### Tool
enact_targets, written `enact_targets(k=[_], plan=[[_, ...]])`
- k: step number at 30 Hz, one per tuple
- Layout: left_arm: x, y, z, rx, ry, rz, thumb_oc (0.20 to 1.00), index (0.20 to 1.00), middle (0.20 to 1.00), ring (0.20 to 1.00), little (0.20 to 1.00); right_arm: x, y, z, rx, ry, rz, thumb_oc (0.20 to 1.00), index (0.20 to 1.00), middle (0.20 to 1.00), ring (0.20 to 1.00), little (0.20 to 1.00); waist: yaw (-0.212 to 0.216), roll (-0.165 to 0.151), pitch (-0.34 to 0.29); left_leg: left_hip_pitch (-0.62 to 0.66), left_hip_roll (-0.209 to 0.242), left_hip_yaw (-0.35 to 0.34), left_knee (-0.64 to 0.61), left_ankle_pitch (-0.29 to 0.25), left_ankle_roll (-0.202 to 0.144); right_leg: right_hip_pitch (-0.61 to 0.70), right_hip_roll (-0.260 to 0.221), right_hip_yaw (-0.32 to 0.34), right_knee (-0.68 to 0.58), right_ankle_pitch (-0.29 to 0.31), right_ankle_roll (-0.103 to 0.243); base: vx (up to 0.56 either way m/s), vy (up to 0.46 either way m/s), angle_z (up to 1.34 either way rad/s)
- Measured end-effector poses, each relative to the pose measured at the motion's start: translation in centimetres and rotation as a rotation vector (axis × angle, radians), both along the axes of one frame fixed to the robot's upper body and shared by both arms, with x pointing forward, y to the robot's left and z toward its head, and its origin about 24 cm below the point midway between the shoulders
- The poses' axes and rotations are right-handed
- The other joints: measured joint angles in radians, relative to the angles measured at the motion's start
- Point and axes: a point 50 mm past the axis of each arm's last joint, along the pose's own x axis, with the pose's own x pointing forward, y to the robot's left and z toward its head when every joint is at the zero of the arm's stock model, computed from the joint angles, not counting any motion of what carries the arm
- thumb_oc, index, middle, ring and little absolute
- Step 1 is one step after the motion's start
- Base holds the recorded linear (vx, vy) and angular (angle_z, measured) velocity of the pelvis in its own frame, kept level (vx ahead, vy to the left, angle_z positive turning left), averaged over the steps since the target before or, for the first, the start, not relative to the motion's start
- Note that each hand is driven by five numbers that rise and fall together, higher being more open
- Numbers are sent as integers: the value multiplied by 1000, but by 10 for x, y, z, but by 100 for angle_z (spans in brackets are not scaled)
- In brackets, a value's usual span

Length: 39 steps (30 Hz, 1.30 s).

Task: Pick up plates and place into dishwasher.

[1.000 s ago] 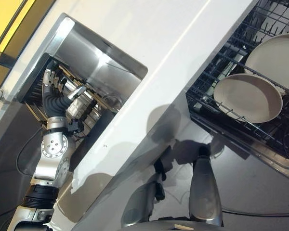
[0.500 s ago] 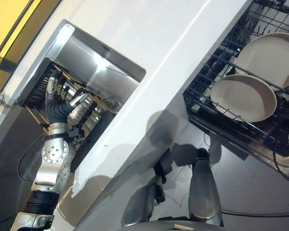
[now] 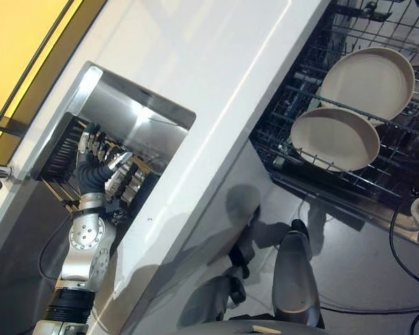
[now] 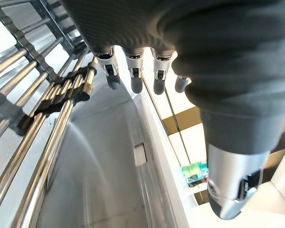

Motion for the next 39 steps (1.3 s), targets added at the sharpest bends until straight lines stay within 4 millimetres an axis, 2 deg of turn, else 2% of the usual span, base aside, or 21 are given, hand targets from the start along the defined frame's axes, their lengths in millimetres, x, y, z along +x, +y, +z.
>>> enact_targets(k=[5, 9, 11, 16, 24, 29, 33, 39], plan=[[0, -1, -2, -3, 4, -5, 1000, 1000, 1000, 1000, 1000, 1, -3, 4, 58, -54, 13, 1000, 1000, 1000, 1000, 1000, -10, 16, -12, -1, -10, 29, 25, -17, 1, -20, -6, 33, 22, -6, 4, 22, 44, -15], [1, -3, -2, -6, 4, -17, 1000, 1000, 1000, 1000, 1000, 2, -6, -14, 174, -22, 51, 1000, 1000, 1000, 1000, 1000, -20, 16, -12, -5, -17, 46, 38, -24, 3, -38, -9, 57, 40, -9, 6, 16, 9, -11], [1, -2, -3, -7, 9, -15, 1000, 1000, 1000, 1000, 1000, 7, -1, -26, 230, 13, 113, 1000, 1000, 1000, 1000, 1000, -35, 16, -12, -5, -18, 50, 48, -31, 5, -36, -10, 61, 40, -12, 10, 31, -7, -6], [5, -2, -2, -8, 7, -12, 1000, 1000, 1000, 1000, 1000, 19, 16, -43, 320, 97, 287, 1000, 1000, 1000, 1000, 1000, -36, 16, -12, -14, -19, 52, 64, -45, 11, -41, -12, 68, 46, -12, 10, 3, -11, -2], [12, -6, 4, -18, -16, -2, 1000, 1000, 1000, 1000, 1000, 30, 26, -40, 352, 114, 414, 1000, 1000, 1000, 1000, 1000, -35, 15, -11, -55, -19, 48, 95, -42, 7, -74, -15, 71, 60, -8, 7, -7, -2, 0], [18, -7, 8, -28, -28, 15, 1000, 1000, 1000, 1000, 1000, 41, 39, -42, 350, 141, 476, 1000, 1000, 1000, 1000, 1000, -30, 14, -11, -73, -19, 29, 107, -50, 9, -79, -15, 67, 58, 2, 6, -14, 13, 2], [25, -12, 12, -31, -36, 7, 1000, 1000, 1000, 1000, 1000, 52, 55, -44, 360, 175, 533, 1000, 1000, 1000, 1000, 1000, -6, 13, -10, -89, -17, 19, 123, -51, 9, -80, -16, 62, 54, 11, 5, 11, 37, 3], [28, -20, 11, -28, -22, -22, 1000, 1000, 1000, 1000, 1000, 65, 75, -49, 376, 234, 595, 1000, 1000, 1000, 1000, 1000, 30, 13, -10, -98, -19, -24, 152, -52, 11, -60, -36, 17, 53, 12, 4, 46, 35, 19]])
